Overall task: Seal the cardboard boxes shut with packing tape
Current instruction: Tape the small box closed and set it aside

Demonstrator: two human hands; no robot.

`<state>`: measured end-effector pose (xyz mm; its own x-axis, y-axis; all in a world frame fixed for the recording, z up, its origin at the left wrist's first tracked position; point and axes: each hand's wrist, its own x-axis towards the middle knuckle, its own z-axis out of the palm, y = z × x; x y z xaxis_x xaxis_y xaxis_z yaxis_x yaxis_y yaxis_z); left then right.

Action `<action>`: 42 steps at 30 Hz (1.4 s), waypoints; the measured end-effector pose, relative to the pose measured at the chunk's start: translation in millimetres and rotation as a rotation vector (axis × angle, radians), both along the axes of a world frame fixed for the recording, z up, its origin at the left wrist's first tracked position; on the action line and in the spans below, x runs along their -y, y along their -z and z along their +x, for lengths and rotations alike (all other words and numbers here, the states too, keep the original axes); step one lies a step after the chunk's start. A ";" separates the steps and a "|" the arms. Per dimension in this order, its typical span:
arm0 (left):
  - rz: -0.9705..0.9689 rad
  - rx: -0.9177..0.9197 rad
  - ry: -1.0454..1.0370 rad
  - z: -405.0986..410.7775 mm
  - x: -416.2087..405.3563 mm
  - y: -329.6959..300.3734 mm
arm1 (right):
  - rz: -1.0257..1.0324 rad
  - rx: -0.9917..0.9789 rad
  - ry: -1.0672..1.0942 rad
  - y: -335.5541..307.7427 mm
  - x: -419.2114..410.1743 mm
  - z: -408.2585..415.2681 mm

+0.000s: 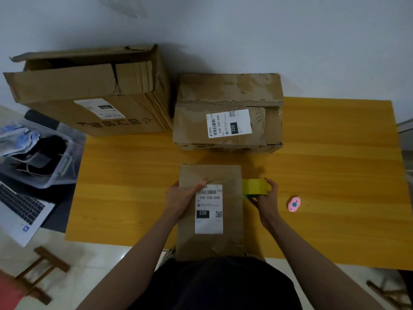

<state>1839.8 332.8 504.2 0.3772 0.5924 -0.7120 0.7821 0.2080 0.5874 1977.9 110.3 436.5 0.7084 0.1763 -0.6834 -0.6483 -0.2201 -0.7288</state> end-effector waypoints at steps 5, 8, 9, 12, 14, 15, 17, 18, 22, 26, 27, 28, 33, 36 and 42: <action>-0.048 0.012 -0.045 -4.5 -6.9 3.1 | 0.167 -0.399 0.170 -5.3 -13.3 -16.3; -0.086 0.010 -0.057 -7.5 -11.1 5.7 | 0.181 -0.476 0.177 -2.1 -16.4 -17.5; -0.097 0.010 -0.058 -8.9 -13.2 6.4 | 0.161 -0.467 0.146 -2.6 -17.7 -17.8; -0.138 0.034 -0.078 -16.8 -22.4 4.6 | 0.147 -0.405 -0.003 -6.6 -25.7 -24.0; -0.192 0.060 -0.098 -24.6 -31.4 4.9 | 0.172 -0.370 -0.041 -15.8 -32.1 -27.7; -0.223 0.069 -0.107 -28.2 -35.8 5.1 | 0.176 -0.346 -0.052 -21.2 -34.3 -27.3; -0.295 0.087 -0.133 -33.6 -40.9 7.0 | 0.175 -0.260 -0.086 -31.5 -36.1 -23.2; -0.332 0.090 -0.136 -35.6 -41.0 7.9 | 0.168 -0.201 -0.107 -36.7 -35.7 -19.7; -0.464 0.154 -0.143 -37.7 -28.1 10.4 | 0.132 -0.039 -0.165 -62.6 -29.7 -2.7; -0.558 0.230 -0.152 -35.3 -27.9 7.4 | 0.129 0.076 -0.225 -93.7 -26.1 12.3; -0.576 0.249 -0.145 -34.1 -30.8 6.7 | 0.132 0.103 -0.245 -99.3 -26.7 15.0; -0.587 0.265 -0.142 -32.9 -33.9 4.8 | 0.135 0.129 -0.264 -105.1 -28.0 16.3; -0.599 0.327 -0.149 -22.0 -42.2 -6.9 | 0.117 0.196 -0.280 -127.0 -31.1 19.6; -0.627 0.334 -0.113 -20.0 -43.7 -10.3 | 0.097 0.172 -0.276 -137.7 -27.7 14.0; -0.659 0.339 -0.136 -26.7 -29.9 -13.5 | 0.105 0.128 -0.210 -144.6 -20.7 3.7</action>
<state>1813.1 362.7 517.7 0.5923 0.1411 -0.7932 0.5230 0.6817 0.5117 1981.6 131.0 581.1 0.7280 0.3941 -0.5610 -0.4978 -0.2590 -0.8278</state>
